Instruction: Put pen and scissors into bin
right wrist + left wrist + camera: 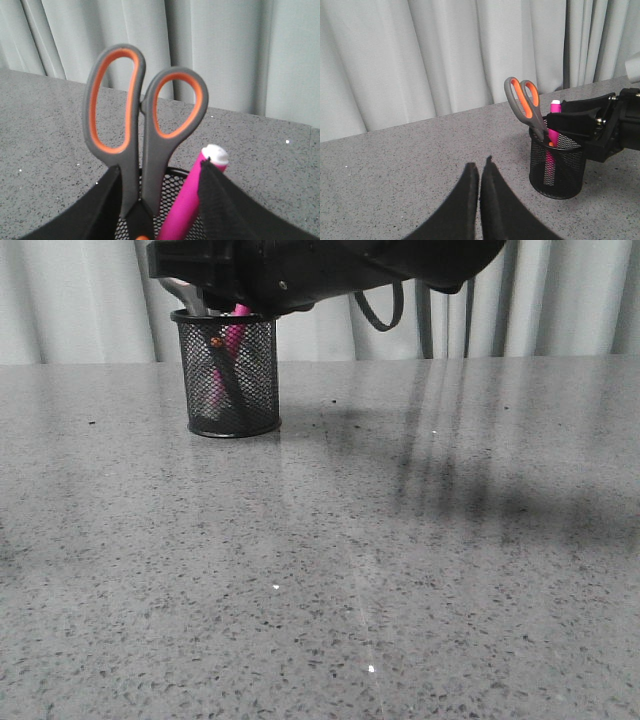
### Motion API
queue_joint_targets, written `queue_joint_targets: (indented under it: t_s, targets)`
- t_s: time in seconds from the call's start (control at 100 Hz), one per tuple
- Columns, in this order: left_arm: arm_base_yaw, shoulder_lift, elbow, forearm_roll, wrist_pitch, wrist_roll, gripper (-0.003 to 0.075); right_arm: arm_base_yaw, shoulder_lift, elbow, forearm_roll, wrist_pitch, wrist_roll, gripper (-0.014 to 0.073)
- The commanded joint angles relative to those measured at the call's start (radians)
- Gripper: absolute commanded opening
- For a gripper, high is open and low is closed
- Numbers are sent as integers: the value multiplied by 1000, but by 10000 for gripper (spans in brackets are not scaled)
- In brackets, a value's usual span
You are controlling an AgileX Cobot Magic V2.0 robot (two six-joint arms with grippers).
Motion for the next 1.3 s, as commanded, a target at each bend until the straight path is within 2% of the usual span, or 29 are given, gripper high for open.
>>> queue_joint_targets:
  t_s: [0.0,0.15,0.22,0.32,0.51,0.65,0.81,0.97,1.07,1.29]
  targets:
    - [1,-3,-26,-30,-49,-6,-19,-2,-80,-24,-20,-103,-3,327]
    - [1,-3,-26,-30,-49,-6,-19,-3,-149,-24,-20,-126,-3,325]
    - [1,-3,-26,-30,-49,-6,-19,-5,-199,-24,-20,-126,-21,294]
    - [1,-3,-26,-30,-49,-6,-19,-9,-283,-24,-20,-95,-75,191]
    - [1,-3,-26,0,-49,-6,-19,-57,-478,10,-20,107,-143,-76]
    - [1,-23,-24,9,-49,-6,-19,-123,-644,133,-20,136,-143,-68]
    - [1,-96,38,-1,-66,-6,-19,-209,-878,374,-20,127,-145,-68]
    - [1,-235,180,-19,-202,-6,-19,-275,-1128,643,-20,106,-178,-69]
    - [1,-330,279,-20,-258,-6,-19,-290,-1278,793,-20,119,-178,-69]
    - [1,-528,419,-74,-266,-6,-19,-290,-1548,1058,-20,136,-178,-69]
